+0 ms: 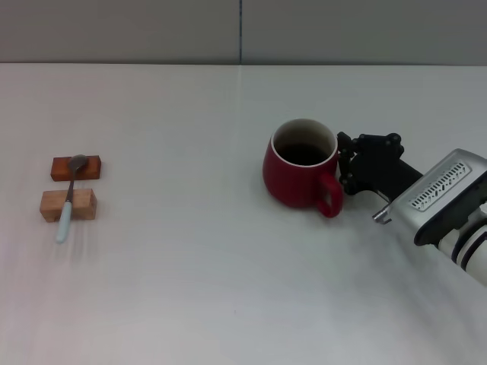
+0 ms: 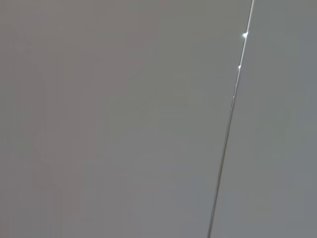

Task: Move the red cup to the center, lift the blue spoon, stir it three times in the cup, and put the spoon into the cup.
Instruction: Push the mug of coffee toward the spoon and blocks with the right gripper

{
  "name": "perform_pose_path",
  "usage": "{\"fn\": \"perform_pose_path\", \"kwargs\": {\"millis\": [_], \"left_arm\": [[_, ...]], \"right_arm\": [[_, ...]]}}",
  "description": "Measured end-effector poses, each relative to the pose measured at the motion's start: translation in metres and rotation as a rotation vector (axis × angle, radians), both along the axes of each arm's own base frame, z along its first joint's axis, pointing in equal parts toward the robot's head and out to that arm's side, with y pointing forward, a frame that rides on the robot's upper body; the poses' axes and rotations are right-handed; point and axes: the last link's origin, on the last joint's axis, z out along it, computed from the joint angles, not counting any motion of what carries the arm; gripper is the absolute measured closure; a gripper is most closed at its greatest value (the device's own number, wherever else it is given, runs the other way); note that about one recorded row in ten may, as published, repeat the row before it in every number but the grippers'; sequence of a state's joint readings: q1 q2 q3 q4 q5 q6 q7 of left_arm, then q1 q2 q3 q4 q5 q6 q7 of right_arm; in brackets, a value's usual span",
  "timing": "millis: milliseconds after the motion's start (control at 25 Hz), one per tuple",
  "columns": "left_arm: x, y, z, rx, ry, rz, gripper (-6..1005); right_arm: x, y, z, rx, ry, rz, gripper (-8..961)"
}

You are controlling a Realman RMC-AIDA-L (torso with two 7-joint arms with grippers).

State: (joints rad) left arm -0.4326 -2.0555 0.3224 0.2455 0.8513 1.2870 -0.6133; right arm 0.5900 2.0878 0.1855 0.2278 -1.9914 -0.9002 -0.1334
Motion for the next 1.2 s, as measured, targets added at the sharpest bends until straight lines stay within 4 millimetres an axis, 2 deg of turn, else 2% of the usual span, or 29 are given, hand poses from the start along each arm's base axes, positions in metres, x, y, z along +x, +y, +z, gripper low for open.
{"fn": "perform_pose_path", "kwargs": {"millis": [720, 1000, 1200], "left_arm": [[-0.001, -0.005, -0.003, 0.001, -0.007, -0.007, 171], [-0.002, -0.006, -0.005, -0.004, -0.014, 0.000, 171], [-0.004, -0.008, -0.005, -0.003, -0.012, 0.006, 172]], "right_arm": [[-0.025, 0.004, -0.010, -0.033, 0.039, 0.055, 915], [-0.027, 0.006, -0.010, -0.032, 0.044, 0.059, 916], [-0.019, 0.011, 0.001, 0.023, 0.059, 0.022, 915]]}}
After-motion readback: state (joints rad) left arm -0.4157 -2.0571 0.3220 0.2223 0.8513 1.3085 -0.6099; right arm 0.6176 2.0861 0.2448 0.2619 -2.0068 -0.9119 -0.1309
